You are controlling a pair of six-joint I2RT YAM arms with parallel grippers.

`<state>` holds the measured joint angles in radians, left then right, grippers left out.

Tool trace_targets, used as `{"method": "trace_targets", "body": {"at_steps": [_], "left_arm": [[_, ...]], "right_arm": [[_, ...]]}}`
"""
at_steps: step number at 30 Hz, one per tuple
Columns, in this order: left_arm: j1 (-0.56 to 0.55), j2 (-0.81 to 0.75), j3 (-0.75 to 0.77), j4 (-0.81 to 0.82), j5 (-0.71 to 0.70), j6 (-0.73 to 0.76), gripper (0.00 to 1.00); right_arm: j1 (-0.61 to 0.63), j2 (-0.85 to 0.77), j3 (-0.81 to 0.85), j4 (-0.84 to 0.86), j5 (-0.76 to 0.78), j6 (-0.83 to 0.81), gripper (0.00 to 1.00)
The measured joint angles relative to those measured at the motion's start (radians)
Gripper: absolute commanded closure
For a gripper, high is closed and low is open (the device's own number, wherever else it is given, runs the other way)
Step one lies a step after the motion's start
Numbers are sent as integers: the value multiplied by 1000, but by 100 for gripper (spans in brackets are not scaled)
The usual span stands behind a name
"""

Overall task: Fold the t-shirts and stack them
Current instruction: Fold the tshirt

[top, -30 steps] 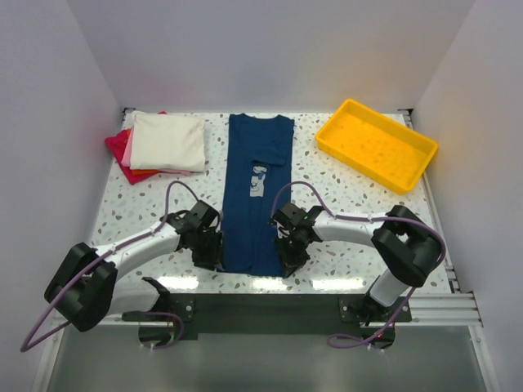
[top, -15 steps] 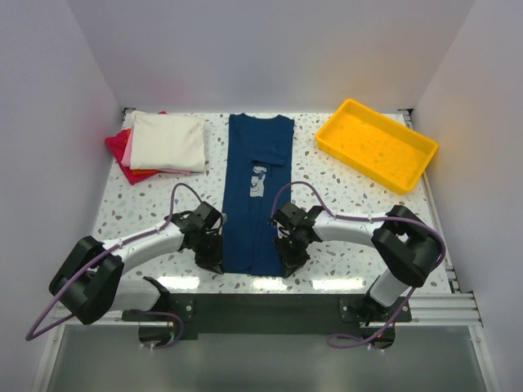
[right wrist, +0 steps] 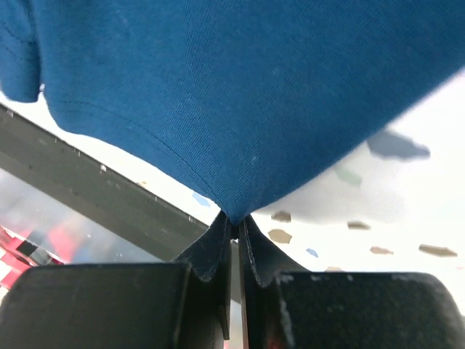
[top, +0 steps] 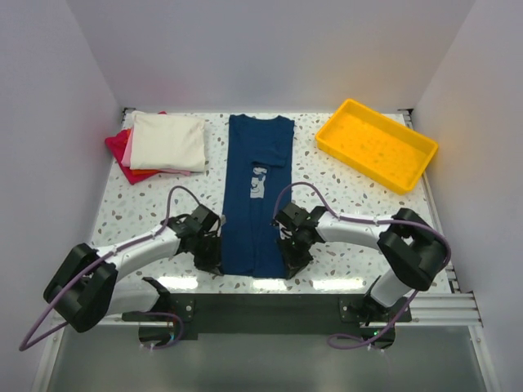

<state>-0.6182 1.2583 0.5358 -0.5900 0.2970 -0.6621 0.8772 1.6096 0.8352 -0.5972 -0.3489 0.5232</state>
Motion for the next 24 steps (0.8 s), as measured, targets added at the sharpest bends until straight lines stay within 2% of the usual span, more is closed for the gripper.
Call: {"method": "trace_targets", "body": {"at_steps": [10, 19, 24], "left_arm": [[-31, -115, -29, -21, 39, -38, 100], [-31, -108, 139, -55, -51, -43, 100], [-29, -35, 206, -47, -103, -24, 100]], "right_arm": [[1, -111, -31, -66, 0, 7, 100], [2, -153, 77, -182, 101, 18, 100], [-3, -136, 160, -209, 206, 19, 100]]}}
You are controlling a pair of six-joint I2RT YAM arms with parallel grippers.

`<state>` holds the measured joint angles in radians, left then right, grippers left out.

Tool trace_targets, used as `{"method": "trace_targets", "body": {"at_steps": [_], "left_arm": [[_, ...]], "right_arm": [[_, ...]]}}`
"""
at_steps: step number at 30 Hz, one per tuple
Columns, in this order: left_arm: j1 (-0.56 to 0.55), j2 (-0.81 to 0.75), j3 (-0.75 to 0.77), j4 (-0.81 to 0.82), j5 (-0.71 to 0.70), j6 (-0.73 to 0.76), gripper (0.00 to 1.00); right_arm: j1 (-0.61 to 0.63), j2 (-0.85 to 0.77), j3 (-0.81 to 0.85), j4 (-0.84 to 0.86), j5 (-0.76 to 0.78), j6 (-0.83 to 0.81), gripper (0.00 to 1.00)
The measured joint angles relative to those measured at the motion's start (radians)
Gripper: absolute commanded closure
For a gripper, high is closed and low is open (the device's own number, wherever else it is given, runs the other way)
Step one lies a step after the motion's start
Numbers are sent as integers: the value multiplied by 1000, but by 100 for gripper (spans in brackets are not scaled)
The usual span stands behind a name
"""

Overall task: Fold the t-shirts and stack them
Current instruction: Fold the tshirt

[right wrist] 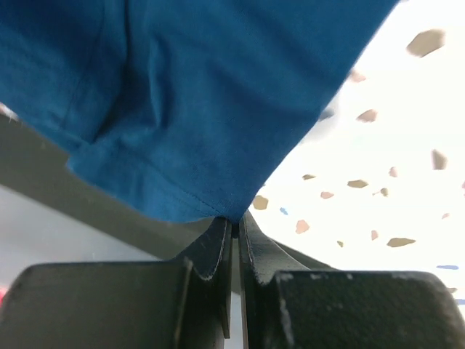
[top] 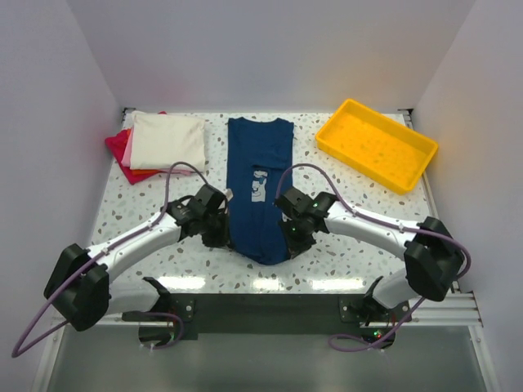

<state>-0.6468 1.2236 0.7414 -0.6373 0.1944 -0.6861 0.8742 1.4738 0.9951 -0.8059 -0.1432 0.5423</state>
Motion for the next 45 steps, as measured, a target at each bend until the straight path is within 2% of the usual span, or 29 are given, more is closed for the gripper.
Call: {"method": "trace_targets", "body": {"at_steps": [6, 13, 22, 45], "left_arm": [[46, 64, 28, 53, -27, 19, 100], [113, 139, 63, 154, -32, 41, 100], [180, 256, 142, 276, -42, 55, 100], [343, 543, 392, 396, -37, 95, 100]], "right_arm": [[-60, 61, 62, 5, 81, -10, 100], [-156, 166, 143, 54, 110, -31, 100], [-219, 304, 287, 108, 158, -73, 100], [-352, 572, 632, 151, 230, -124, 100]]}}
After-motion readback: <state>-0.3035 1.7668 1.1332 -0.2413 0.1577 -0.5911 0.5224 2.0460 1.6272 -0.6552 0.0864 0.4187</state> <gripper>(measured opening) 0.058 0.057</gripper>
